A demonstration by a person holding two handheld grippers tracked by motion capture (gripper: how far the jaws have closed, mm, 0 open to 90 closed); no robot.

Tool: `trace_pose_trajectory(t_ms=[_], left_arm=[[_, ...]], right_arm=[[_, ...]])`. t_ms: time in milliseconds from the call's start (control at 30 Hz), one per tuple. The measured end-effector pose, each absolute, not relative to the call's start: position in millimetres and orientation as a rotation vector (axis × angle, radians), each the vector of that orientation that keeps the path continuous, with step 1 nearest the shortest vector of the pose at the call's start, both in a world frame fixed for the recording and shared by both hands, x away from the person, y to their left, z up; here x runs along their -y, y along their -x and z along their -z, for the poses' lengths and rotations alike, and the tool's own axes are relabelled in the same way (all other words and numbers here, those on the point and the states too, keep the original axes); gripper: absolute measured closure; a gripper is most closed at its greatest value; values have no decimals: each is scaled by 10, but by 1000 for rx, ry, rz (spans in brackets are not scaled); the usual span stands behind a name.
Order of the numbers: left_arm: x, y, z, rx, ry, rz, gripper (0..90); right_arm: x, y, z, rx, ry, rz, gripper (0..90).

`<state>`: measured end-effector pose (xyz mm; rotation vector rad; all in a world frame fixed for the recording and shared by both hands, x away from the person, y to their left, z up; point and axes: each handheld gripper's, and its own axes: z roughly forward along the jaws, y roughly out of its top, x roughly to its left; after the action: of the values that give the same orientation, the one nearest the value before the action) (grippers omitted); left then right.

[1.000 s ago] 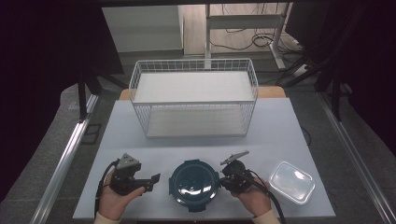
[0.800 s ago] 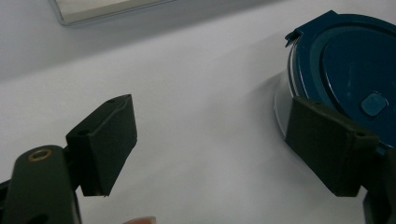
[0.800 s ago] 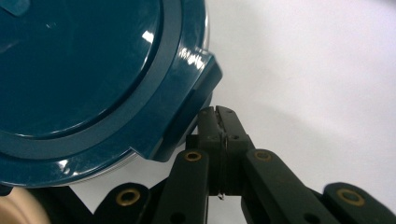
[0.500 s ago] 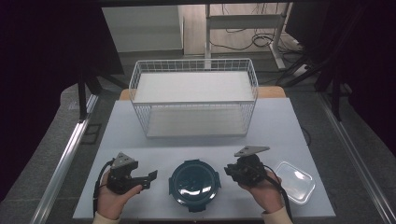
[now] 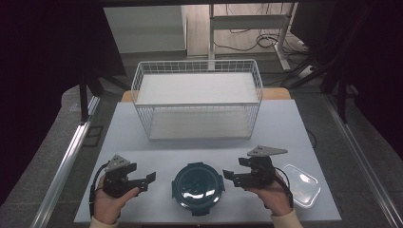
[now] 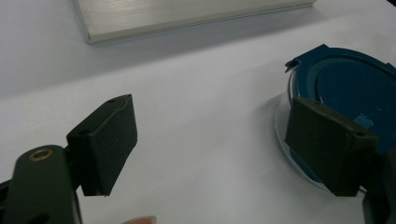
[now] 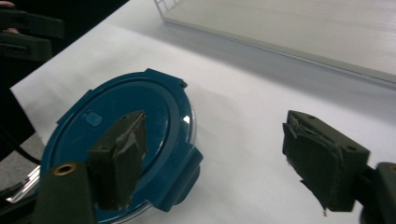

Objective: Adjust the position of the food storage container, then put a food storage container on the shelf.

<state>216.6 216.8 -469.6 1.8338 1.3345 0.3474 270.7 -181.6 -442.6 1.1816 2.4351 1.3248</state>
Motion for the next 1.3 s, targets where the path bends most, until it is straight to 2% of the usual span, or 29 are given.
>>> trace_pose_trajectory(t_ms=[200,567,800,1300], left_arm=[[-2055,-2109,4630,-1309,-1839,-324,154],[-2090,-2136,4660,-1350,-1799,-266,146],[-2049,-2113,4800,-1359,-1746,-100,150],[-1901,-2178,4915,-1326,-1715,80,155]], right_arm=[[1790,-2651,4444,-2456,-1169,-1317,173],[1696,-2655,4559,-2512,-1224,-1309,150],[1630,-2634,4607,-2542,-1267,-1352,139],[1511,-2658,4775,-2613,-1347,-1341,83]])
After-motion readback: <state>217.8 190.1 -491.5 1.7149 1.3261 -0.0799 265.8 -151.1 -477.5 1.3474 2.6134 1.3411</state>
